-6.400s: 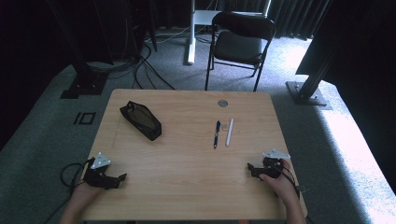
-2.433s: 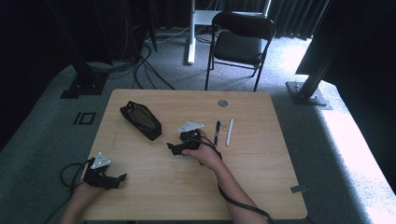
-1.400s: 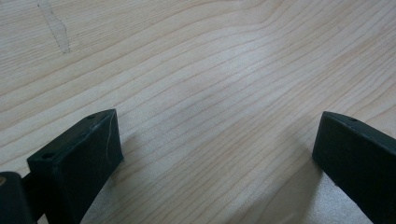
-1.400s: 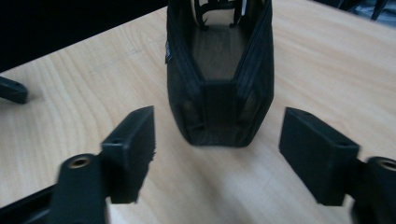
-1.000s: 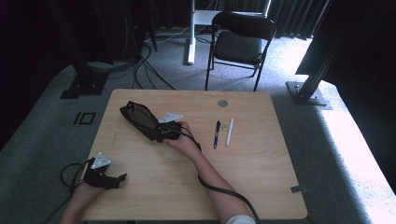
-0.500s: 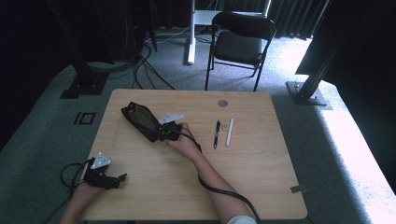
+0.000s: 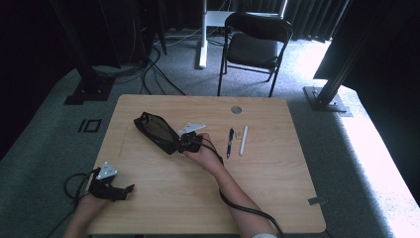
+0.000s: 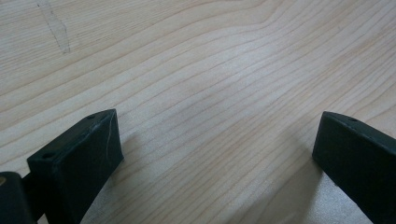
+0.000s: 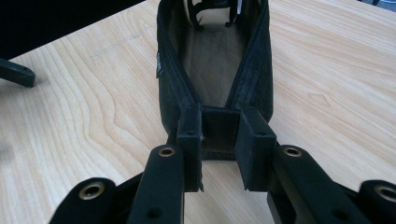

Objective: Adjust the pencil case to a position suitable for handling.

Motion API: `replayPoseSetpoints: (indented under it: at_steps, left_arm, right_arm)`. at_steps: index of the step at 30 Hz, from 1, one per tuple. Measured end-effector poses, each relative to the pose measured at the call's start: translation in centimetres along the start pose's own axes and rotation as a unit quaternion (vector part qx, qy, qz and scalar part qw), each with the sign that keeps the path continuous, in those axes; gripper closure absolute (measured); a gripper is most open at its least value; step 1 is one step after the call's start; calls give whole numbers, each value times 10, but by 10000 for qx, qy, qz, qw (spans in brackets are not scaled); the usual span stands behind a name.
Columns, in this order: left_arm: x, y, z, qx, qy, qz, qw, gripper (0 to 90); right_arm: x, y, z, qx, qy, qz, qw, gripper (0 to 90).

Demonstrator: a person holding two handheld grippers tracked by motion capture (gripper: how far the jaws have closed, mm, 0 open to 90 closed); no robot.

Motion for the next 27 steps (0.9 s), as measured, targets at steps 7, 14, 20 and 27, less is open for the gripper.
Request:
replayPoseSetpoints:
  at_steps: [7,14,20,27]
  left_arm:
    - [0,0,0,-1,1,0,10000,16]
    - [0,0,0,-1,0,0,10000,16]
    - [0,0,0,-2,1,0,10000,16]
    - [0,0,0,-1,1,1,10000,16]
  right_arm:
    - [14,0,-16,23,8,4,10000,731]
    - [29,0,-37,68,-73,35,9999,730]
    - [43,-1,-58,119,-57,-1,9999,730]
    - [60,0,-81,149,-41,-3,9999,730]
Point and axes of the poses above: each handheld gripper's, and its own axes: z roughly forward along the jaws, x roughly out of its underside, y roughly to its left, the point moved 9 cm from there along z, roughly forward along the jaws, and after that the axes turned 2 degrees about -z, right-handed, at the moved point
